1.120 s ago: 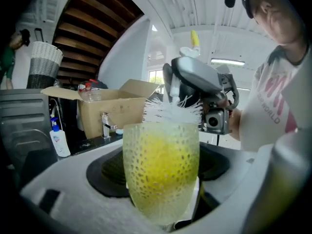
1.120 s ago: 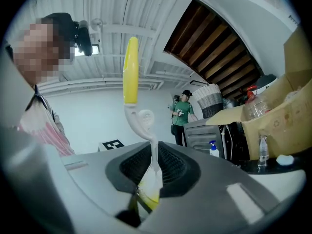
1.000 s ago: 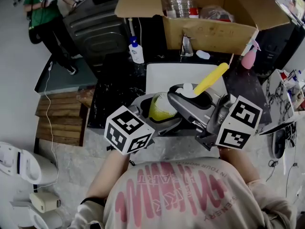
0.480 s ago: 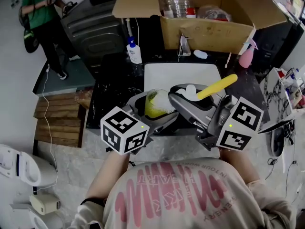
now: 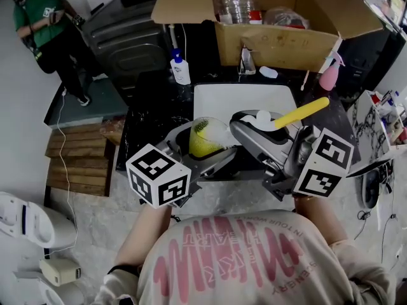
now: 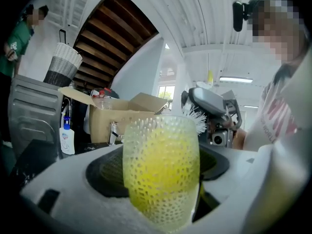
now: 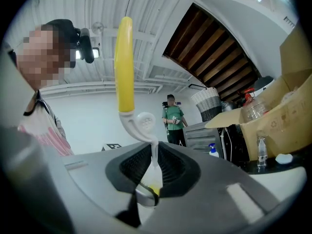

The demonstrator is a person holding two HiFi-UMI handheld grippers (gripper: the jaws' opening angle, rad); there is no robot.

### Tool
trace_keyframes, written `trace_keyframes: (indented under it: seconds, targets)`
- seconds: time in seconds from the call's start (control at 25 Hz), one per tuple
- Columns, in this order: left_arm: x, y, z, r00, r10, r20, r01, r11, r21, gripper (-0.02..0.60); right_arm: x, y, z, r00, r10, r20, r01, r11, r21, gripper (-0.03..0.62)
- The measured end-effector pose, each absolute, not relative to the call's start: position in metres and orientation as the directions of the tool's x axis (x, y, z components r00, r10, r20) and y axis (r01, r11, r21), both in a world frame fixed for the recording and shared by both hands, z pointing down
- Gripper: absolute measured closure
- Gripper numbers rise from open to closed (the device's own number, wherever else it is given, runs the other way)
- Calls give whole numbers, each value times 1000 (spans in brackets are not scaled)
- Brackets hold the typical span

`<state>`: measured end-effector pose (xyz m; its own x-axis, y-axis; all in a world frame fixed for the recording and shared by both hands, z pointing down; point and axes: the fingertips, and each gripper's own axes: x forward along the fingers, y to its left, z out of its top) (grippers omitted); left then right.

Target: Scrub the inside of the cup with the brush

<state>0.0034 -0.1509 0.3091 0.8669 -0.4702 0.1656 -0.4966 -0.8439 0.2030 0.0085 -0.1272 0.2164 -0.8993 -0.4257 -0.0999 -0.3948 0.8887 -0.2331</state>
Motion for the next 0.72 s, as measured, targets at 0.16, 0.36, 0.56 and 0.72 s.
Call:
trace_keyframes:
  seconds: [0.16,0.36,0.56,0.72]
  targets:
    - [0,-144,300,897,-435,83,-442,-863,246,196,8,-127,216,-899,-421,-122,-380,887,-261,539]
    - [-3,-134,293,922,-386,10,-373,-883,283,195,7,-127,215,-900,-412,-144,-358,885,-298,537]
    - [-3,-126,285,942,-334,-44,-313,-915,255,195,8,-131,211,-900,-400,-172,-330,884,-332,537]
    - [-3,-115,279,956,-285,-77,-263,-940,217,195,8,-130,208,-899,-389,-201,-305,885,-351,536]
